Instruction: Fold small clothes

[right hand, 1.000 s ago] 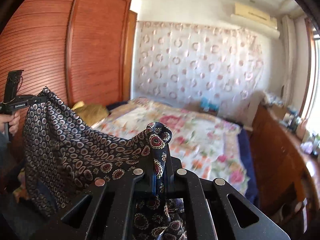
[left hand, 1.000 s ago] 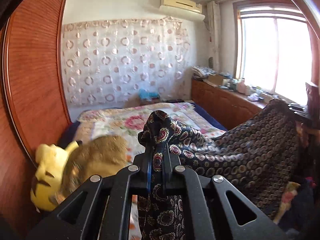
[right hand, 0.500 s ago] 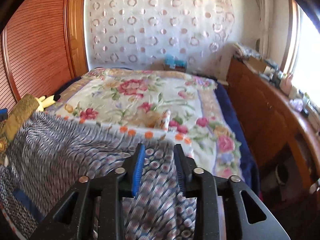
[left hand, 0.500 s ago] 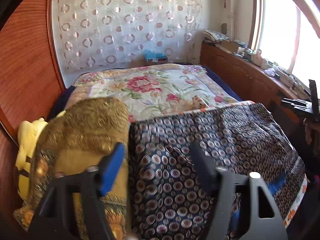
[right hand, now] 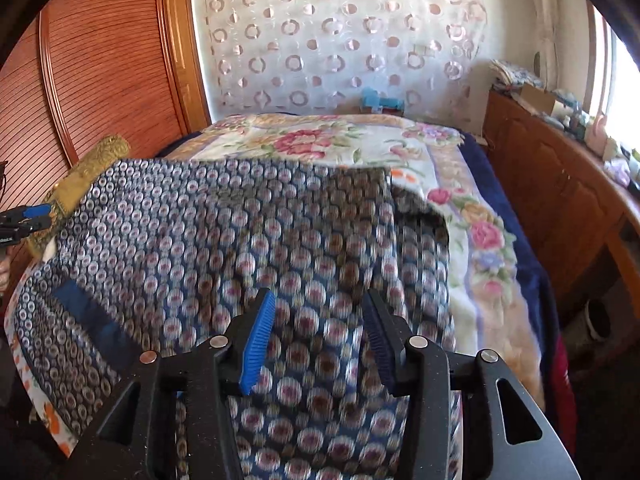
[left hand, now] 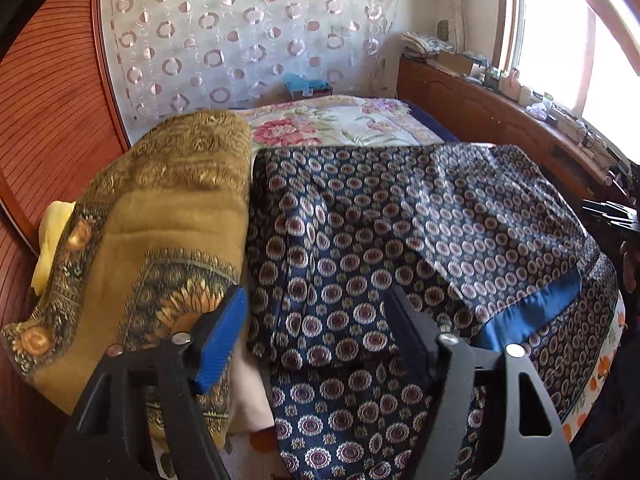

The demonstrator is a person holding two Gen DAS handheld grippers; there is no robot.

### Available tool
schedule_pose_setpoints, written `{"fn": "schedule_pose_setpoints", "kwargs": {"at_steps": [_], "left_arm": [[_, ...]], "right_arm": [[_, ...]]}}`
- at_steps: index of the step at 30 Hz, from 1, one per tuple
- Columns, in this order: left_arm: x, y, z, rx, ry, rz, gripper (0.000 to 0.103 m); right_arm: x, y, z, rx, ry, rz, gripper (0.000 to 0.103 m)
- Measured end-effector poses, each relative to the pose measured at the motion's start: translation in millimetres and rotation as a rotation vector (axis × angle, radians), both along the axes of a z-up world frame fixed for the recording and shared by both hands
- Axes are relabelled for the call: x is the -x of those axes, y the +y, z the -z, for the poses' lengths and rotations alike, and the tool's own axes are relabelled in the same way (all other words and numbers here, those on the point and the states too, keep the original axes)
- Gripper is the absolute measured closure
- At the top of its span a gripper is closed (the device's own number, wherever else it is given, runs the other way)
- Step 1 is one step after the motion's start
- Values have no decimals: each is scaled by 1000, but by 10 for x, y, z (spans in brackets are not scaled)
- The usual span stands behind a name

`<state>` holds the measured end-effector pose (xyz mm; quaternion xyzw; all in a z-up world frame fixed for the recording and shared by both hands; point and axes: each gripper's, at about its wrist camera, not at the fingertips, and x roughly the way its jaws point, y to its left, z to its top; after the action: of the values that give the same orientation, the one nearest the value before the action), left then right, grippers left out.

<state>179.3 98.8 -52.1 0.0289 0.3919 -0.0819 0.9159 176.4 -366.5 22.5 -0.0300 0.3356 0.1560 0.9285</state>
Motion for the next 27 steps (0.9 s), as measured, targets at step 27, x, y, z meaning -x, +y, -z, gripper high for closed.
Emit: {"fn": "schedule_pose_setpoints", "kwargs": {"at_steps": [27], "left_arm": [[-305,-175,397,-205,109,-35,54]], "right_arm": [[53,-303,369,68,84,123,50]]}}
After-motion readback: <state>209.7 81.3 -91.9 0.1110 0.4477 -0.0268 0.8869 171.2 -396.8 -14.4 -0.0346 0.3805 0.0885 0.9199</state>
